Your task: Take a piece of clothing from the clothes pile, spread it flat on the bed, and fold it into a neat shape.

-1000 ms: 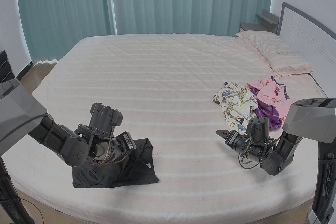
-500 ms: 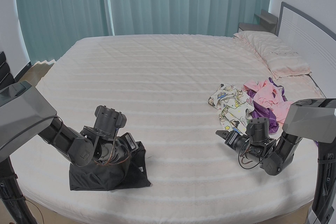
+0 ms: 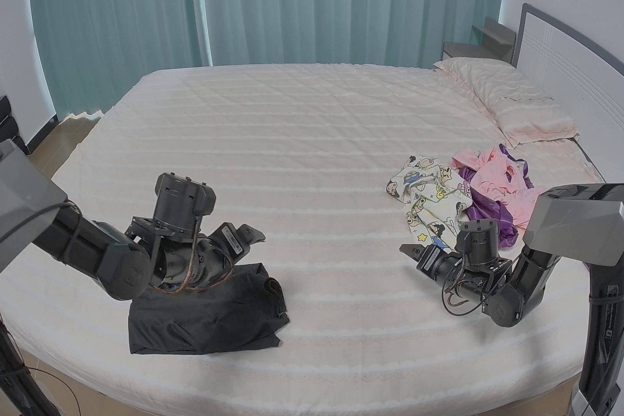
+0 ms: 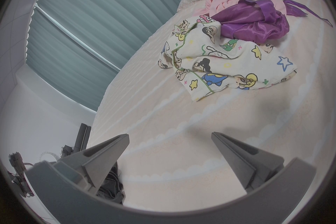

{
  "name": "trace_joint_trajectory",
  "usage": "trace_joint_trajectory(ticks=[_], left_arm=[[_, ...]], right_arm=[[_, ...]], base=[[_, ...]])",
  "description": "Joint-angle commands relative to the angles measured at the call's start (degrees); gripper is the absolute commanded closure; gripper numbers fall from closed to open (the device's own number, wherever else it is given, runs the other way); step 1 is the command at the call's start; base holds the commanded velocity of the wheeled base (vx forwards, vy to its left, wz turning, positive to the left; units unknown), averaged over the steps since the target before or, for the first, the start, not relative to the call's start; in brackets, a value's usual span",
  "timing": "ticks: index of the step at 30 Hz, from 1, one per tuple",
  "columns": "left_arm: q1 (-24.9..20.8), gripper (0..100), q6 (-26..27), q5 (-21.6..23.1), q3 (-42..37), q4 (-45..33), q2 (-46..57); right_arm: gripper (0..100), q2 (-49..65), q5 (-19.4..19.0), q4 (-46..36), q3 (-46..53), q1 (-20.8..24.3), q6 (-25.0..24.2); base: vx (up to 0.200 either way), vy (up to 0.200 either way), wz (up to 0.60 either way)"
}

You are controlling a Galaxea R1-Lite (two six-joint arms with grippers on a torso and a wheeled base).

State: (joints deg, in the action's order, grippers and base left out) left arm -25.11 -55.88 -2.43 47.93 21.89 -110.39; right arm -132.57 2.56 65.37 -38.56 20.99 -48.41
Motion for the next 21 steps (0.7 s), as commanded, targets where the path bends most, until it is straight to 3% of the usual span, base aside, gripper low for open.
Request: trace_joint_trajectory(ticks=[1, 4, 6, 10, 21], left_arm=[[3.3, 0, -0.6, 1.5, -3.3, 0.5, 4.4], [5.2, 0, -0.8, 3.7, -5.9, 0.7, 4.5], [7.4, 0, -1.4, 7.1, -10.5, 2.0, 5.4], [9.0, 0, -4.4, 8.9, -15.3, 5.4, 5.5], [11.2, 0, -9.3, 12.0, -21.0, 9.3, 5.5]], right_arm=[[0, -0.1, 0.0, 0.0, 0.4, 0.4, 0.2], [0, -0.1, -0.1, 0.0, 0.4, 0.5, 0.2], [0, -0.1, -0.1, 0.0, 0.4, 0.6, 0.2], [0, -0.3, -0.1, 0.0, 0.4, 0.5, 0.2], [0, -0.4, -0.1, 0.0, 0.6, 0.7, 0.2]], base=[[0.0, 0.0, 0.0], [0.0, 0.0, 0.0], [-0.2, 0.0, 0.0], [-0.2, 0.0, 0.0], [0.0, 0.0, 0.0]])
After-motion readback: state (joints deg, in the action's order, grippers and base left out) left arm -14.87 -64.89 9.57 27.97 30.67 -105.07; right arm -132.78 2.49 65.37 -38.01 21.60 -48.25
